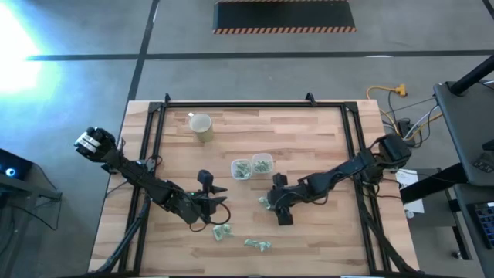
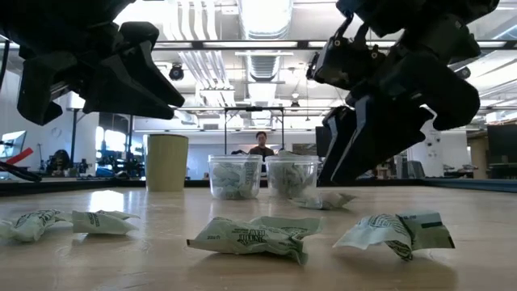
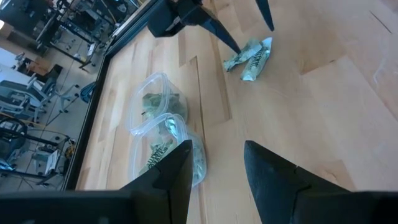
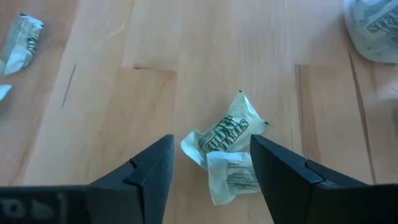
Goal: Pick and place items into bin
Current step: Put the stevia packet into the right transparent bin
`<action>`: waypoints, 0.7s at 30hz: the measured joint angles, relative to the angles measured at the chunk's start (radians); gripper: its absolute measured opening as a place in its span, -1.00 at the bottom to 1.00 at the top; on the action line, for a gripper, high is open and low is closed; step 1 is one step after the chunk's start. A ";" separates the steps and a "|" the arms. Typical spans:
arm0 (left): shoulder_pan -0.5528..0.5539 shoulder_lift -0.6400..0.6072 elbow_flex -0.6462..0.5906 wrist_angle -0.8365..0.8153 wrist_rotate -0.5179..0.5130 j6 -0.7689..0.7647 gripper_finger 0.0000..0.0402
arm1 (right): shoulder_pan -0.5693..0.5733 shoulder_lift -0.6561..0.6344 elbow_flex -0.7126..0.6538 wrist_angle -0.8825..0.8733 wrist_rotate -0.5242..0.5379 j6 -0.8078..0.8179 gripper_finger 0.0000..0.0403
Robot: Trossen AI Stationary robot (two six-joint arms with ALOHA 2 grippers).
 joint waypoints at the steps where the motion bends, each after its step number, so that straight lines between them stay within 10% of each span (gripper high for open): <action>1: 0.000 0.000 0.000 0.001 0.000 0.000 -0.36 | 0.000 0.004 0.000 0.002 0.000 0.000 0.01; 21: 0.000 0.000 0.000 0.000 0.000 -0.002 -0.36 | 0.000 0.057 0.000 0.113 0.001 -0.079 0.01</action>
